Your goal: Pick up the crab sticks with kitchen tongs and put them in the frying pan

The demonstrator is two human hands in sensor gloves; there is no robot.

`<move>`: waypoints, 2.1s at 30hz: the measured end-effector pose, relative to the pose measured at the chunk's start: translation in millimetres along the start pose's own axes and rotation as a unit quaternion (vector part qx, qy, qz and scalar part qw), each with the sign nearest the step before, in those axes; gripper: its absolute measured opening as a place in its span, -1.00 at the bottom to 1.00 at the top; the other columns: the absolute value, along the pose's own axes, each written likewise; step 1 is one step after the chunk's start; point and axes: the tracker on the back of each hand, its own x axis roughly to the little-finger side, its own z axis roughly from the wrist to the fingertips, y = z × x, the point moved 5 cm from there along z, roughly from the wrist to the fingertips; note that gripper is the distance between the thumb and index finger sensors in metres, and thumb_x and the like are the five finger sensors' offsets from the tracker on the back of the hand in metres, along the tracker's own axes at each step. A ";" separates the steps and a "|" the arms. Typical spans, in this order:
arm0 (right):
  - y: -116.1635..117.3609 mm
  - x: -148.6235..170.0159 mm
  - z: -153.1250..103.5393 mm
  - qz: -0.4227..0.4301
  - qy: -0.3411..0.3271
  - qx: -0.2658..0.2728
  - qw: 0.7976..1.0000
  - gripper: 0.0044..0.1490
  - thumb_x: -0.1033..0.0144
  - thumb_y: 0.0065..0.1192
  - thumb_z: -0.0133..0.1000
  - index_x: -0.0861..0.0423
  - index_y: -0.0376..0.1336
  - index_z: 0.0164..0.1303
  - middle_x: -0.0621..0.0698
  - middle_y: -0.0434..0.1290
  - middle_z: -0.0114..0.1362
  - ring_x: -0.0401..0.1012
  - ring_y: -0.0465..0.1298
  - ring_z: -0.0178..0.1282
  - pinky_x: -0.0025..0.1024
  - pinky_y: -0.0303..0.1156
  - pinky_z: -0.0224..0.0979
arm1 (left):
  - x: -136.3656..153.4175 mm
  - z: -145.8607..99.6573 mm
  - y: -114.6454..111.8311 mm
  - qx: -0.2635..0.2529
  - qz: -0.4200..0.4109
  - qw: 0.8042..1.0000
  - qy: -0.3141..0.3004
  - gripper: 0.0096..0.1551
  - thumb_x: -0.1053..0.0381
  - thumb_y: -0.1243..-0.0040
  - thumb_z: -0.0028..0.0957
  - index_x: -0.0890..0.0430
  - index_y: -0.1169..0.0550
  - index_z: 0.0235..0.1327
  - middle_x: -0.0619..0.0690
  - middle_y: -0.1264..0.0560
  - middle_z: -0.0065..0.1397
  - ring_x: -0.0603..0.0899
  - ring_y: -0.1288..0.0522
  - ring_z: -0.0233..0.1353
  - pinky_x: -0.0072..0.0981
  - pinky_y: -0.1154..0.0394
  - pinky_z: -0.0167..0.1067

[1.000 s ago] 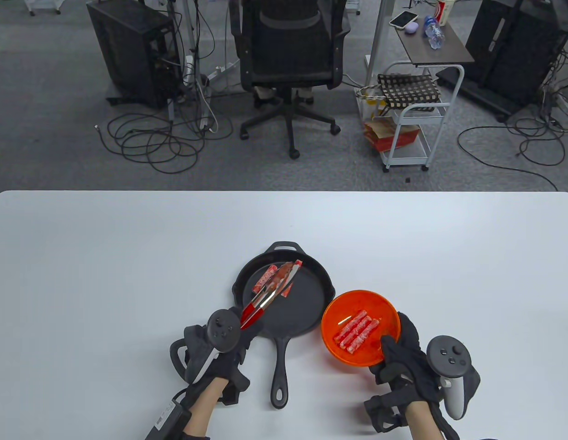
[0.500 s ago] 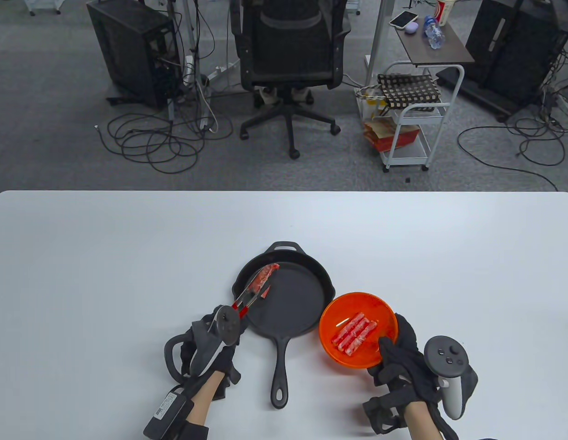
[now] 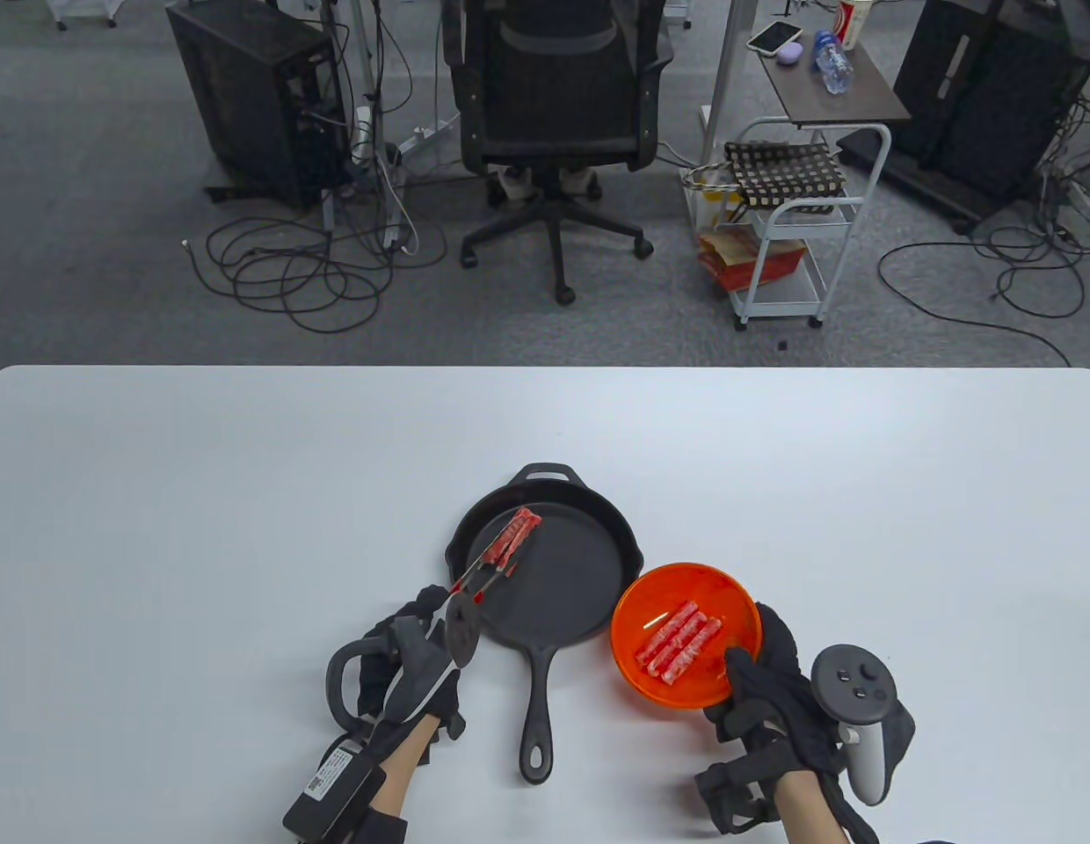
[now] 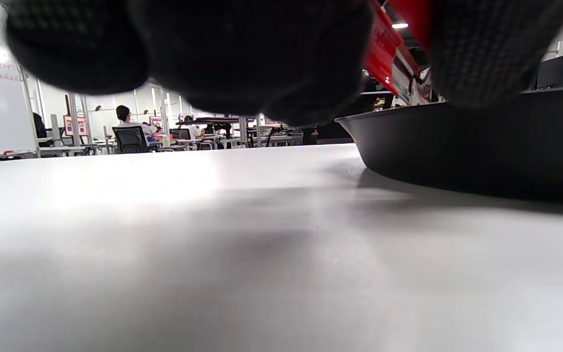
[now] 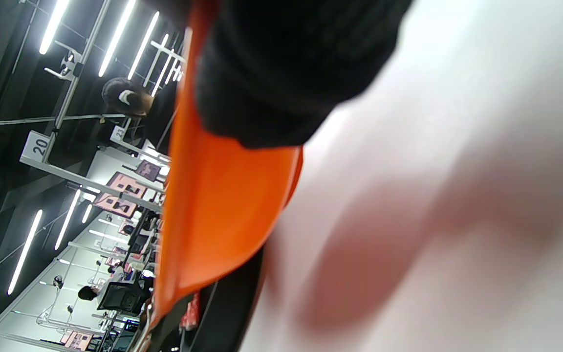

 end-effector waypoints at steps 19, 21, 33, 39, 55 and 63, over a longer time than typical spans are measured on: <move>0.2 0.0 0.0 0.000 0.000 0.000 1.000 -0.17 0.39 0.00 0.29 0.24 -0.19 0.71 0.39 0.25 0.53 -0.19 0.69 -0.34 -0.74 0.71 -0.41 | 4.2 -0.4 4.3 -0.003 -0.023 1.000 0.006 -0.09 -0.57 -0.32 -0.20 0.07 -0.67 0.17 -0.19 -0.77 -0.26 -0.08 -0.70 -0.50 -0.11 -0.67 -0.32; 0.2 0.0 0.0 0.000 0.000 -0.001 1.000 -0.17 0.39 0.00 0.29 0.25 -0.19 0.71 0.39 0.25 0.53 -0.19 0.69 -0.34 -0.74 0.71 -0.41 | 5.0 -1.6 7.9 -0.008 -0.032 0.999 0.006 -0.09 -0.57 -0.32 -0.20 0.07 -0.67 0.17 -0.19 -0.77 -0.27 -0.08 -0.70 -0.51 -0.11 -0.67 -0.33; -1.9 0.0 0.1 0.005 -0.002 0.003 1.000 -0.17 0.39 0.00 0.29 0.24 -0.19 0.71 0.39 0.25 0.53 -0.19 0.69 -0.34 -0.74 0.71 -0.41 | -25.0 -36.6 48.6 -0.039 -0.125 0.989 -0.070 -0.09 -0.55 -0.34 -0.19 0.11 -0.69 0.15 -0.16 -0.78 -0.29 -0.06 -0.71 -0.53 -0.09 -0.67 -0.36; -1.9 0.0 0.1 0.005 -0.002 0.003 1.000 -0.17 0.39 0.00 0.29 0.25 -0.19 0.71 0.39 0.25 0.53 -0.19 0.69 -0.34 -0.74 0.71 -0.41 | -49.6 -58.4 62.6 -0.041 -0.141 0.981 -0.126 -0.08 -0.55 -0.34 -0.19 0.12 -0.69 0.15 -0.15 -0.78 -0.29 -0.06 -0.71 -0.53 -0.09 -0.67 -0.36; -1.9 0.0 0.1 0.005 -0.002 0.003 1.000 -0.17 0.39 0.00 0.29 0.24 -0.18 0.71 0.39 0.25 0.53 -0.19 0.69 -0.34 -0.74 0.71 -0.41 | -84.9 -79.4 51.6 0.028 -0.114 0.974 -0.194 -0.09 -0.54 -0.35 -0.18 0.13 -0.69 0.15 -0.15 -0.78 -0.30 -0.06 -0.71 -0.54 -0.08 -0.67 -0.37; -3.3 -0.5 0.3 0.001 -0.006 0.008 1.000 -0.17 0.39 0.00 0.29 0.24 -0.18 0.71 0.39 0.25 0.53 -0.18 0.69 -0.35 -0.73 0.71 -0.41 | -86.8 -79.6 47.2 0.049 -0.120 0.972 -0.195 -0.11 -0.53 -0.34 -0.16 0.14 -0.70 0.13 -0.15 -0.78 -0.31 -0.06 -0.71 -0.55 -0.08 -0.67 -0.39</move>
